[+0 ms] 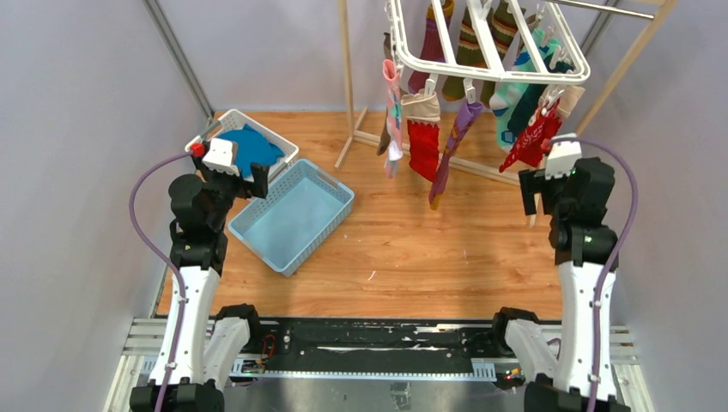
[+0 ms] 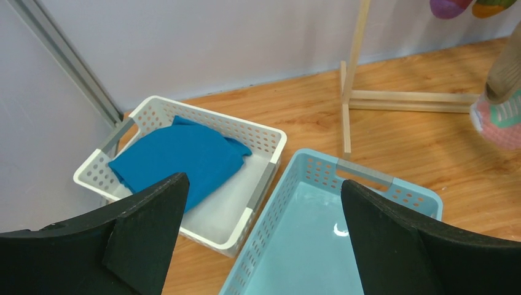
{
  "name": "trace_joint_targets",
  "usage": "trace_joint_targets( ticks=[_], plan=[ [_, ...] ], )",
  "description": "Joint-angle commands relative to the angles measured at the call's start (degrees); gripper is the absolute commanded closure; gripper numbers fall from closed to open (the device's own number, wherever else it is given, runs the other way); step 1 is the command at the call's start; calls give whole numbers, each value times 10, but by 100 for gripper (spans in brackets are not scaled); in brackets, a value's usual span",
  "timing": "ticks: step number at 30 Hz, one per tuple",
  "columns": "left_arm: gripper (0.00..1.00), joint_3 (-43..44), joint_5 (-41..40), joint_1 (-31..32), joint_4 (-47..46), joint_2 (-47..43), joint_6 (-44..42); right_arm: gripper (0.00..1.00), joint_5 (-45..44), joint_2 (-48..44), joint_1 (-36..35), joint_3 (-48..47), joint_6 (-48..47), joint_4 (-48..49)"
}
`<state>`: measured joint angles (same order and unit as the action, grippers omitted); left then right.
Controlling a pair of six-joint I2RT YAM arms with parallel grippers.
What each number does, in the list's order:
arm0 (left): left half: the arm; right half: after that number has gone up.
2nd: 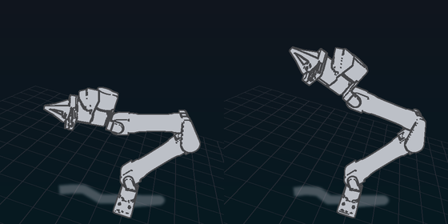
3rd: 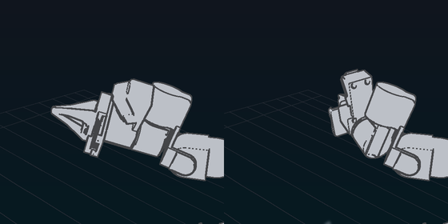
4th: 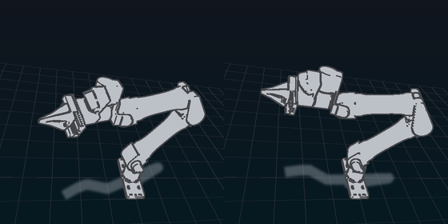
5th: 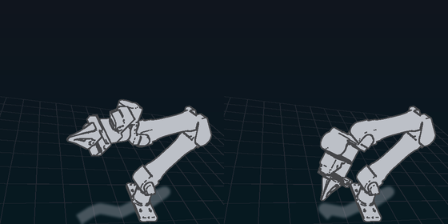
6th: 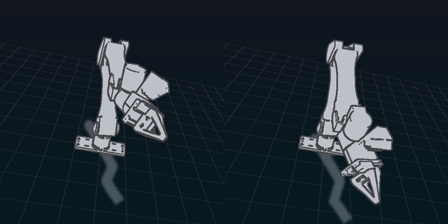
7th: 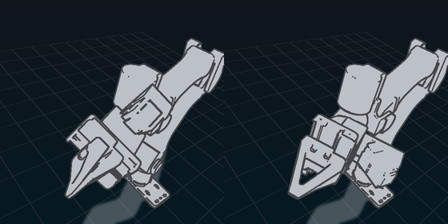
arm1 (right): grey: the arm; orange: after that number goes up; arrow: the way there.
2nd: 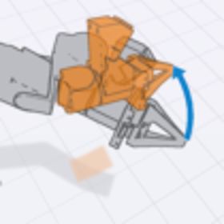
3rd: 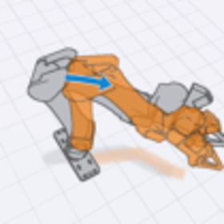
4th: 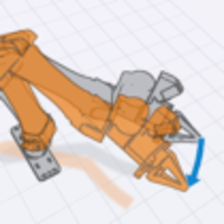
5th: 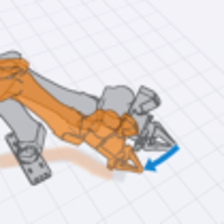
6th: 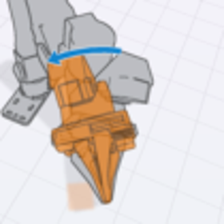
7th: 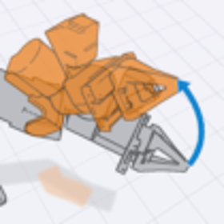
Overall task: Remove the socks clipped to the hanger
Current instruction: Adjust the clothesline at the center of the board.
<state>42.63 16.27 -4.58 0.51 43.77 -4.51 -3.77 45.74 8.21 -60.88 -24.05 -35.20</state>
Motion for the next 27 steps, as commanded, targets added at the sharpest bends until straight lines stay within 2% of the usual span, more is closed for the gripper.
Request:
trace_joint_targets(
  ticks=[1, 5, 8, 16, 27],
  plan=[
    [0, -6, 14, 2, -16, -5, -1, 0, 61, 39, 104, -65, 46, 25],
    [0, -7, 22, 3, -20, -4, 2, 2, 197, 94, 240, -105, 70, 38],
    [0, -8, 28, 3, -22, -2, 6, 3, 245, 145, 296, -130, 79, 61],
    [0, -10, 39, 3, -26, 4, 10, 7, 320, 250, 297, -171, 114, 132],
    [0, -9, 39, 2, -26, 9, 13, 11, 311, 343, 233, -187, 130, 249]
  ],
)
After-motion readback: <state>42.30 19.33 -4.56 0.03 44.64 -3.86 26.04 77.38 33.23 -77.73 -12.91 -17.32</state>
